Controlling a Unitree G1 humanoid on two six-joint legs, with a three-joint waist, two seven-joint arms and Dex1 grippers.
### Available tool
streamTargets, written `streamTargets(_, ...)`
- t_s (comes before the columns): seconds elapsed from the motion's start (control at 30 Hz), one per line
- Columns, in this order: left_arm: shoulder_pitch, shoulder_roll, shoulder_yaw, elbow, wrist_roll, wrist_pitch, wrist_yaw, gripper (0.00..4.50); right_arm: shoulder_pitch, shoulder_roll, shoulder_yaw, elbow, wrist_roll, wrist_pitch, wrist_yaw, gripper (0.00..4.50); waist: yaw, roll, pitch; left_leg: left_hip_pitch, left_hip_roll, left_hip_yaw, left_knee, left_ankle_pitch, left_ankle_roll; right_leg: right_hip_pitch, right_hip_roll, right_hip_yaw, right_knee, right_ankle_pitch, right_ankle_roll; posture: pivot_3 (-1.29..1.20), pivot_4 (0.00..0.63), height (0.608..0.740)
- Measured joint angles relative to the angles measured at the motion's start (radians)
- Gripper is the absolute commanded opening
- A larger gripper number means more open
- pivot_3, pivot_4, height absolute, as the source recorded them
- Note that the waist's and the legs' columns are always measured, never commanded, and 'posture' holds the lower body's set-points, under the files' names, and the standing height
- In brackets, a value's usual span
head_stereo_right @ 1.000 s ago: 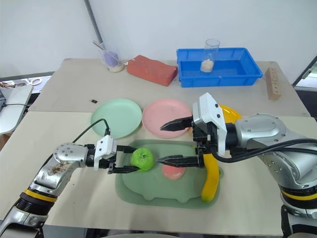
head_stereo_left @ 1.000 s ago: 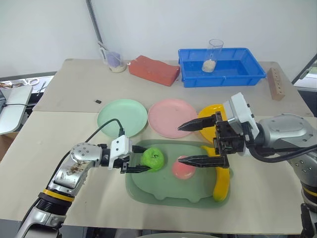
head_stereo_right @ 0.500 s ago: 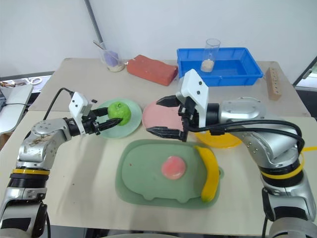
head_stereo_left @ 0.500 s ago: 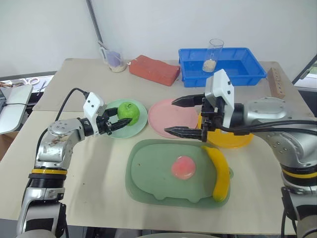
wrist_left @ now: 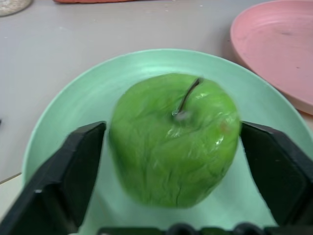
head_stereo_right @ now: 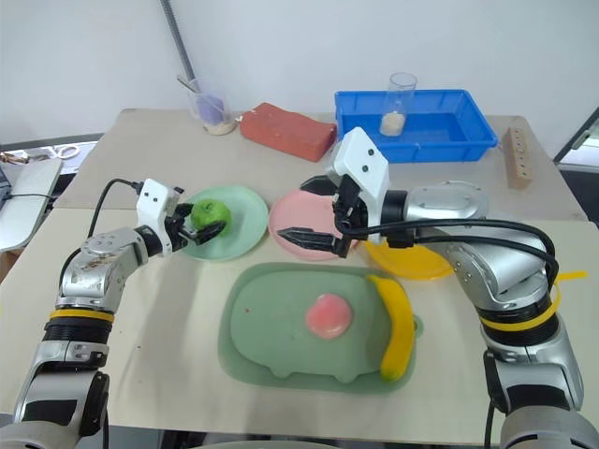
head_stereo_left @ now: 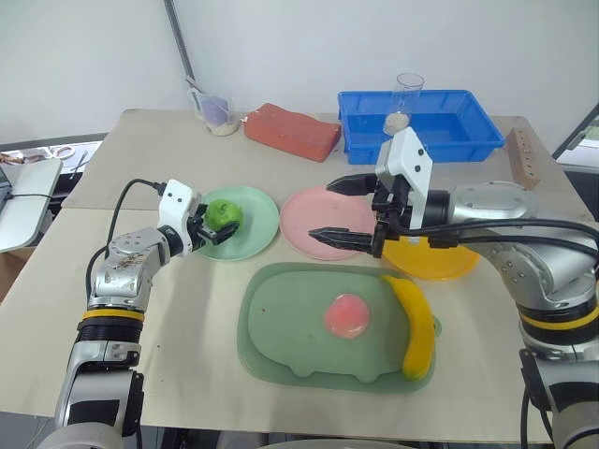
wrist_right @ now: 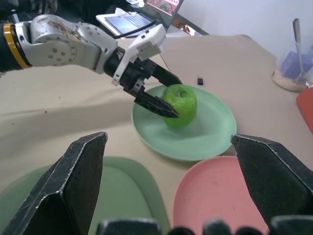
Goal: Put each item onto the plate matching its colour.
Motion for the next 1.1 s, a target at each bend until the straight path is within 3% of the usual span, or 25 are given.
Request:
streamTargets(0.23,0.053,0.122,0.053,-0.182,-0.074,0.006,-0.148,4.45,0.125,-0.146,-0.017,-0.038,0.004,-0.053,0.178,4.5,0.003,0.0,0.0,0.001,0.0,0.0,0.0,0.0,0.0,0.0,0.0,0.0,-0.001,0.0,0.0,0.0,0.15,0.74)
streamTargets(0.4,0.201,0.192,-0.01,-0.466,-0.142,-0.048,-0.375,4.45,0.214,-0.256,-0.006,-0.072,-0.001,-0.123,0.358,4.5,-0.004,0.0,0.0,0.002,0.0,0.001,-0.001,0.0,0.0,0.002,-0.001,0.0,-0.003,0.0,-0.001,0.0,0.15,0.74)
streamTargets(0.63,0.352,0.235,-0.08,-0.73,-0.216,-0.122,-0.556,4.45,0.27,-0.236,0.09,-0.022,-0.132,-0.233,0.4,4.5,-0.009,0.0,0.0,0.003,0.001,0.001,-0.001,0.0,0.0,0.001,-0.001,0.001,-0.003,-0.001,-0.002,0.0,0.15,0.74)
streamTargets(1.1,0.469,0.257,-0.058,-0.775,-0.244,-0.171,-0.581,4.45,0.275,-0.154,0.202,0.079,-0.296,-0.277,0.396,4.5,-0.001,0.0,0.0,0.003,0.001,0.001,0.0,0.0,0.0,0.001,-0.001,0.001,-0.003,-0.001,-0.002,0.0,0.15,0.74)
